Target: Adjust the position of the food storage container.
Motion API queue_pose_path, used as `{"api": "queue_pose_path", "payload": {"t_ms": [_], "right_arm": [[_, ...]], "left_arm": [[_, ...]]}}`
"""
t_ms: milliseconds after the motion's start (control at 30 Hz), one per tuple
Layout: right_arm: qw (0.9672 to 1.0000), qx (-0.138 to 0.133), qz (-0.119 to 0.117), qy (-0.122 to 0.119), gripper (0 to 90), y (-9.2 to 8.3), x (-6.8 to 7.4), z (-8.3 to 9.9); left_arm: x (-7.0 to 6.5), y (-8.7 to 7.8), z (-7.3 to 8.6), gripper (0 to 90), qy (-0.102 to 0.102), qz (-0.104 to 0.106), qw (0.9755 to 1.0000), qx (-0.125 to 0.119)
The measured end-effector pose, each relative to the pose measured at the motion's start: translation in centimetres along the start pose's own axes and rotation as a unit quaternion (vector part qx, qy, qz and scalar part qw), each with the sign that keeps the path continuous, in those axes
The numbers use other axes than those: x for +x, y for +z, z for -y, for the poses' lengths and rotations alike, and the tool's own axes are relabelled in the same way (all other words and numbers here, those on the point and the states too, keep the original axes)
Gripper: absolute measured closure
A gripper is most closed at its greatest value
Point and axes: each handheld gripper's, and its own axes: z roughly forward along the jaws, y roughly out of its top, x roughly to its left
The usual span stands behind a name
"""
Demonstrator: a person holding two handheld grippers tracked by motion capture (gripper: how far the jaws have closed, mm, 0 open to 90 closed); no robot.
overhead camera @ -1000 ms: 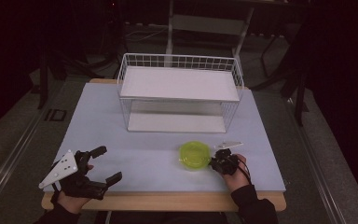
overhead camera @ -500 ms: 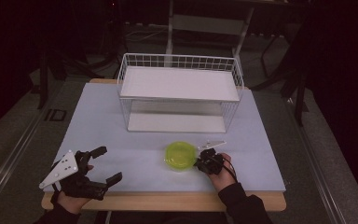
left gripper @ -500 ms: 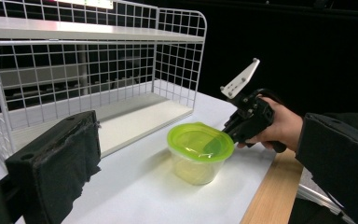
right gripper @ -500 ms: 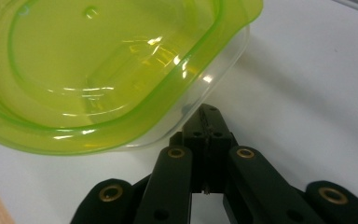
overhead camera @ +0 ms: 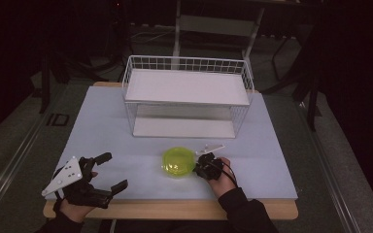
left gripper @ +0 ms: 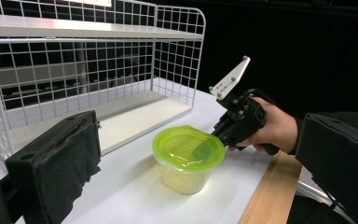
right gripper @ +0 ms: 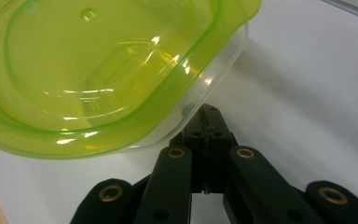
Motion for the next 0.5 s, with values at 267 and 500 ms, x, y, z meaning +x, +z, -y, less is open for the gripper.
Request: {"api": "queue_pose_path", "payload": {"t_ms": [267, 500], "right_arm": [[0.9999, -0.007, 0.006, -0.006, 90.0, -0.3, 0.1, -0.4], [0.9988, -0.012, 0.044, -0.018, 80.9, -2.4, -0.9, -0.1]], "left_arm": [[0.0, 0.0, 0.0, 0.5, -0.002, 0.002, 1.0, 0.001], [0.0, 0.1, -0.1, 0.5, -0.002, 0.007, 1.0, 0.007]]}}
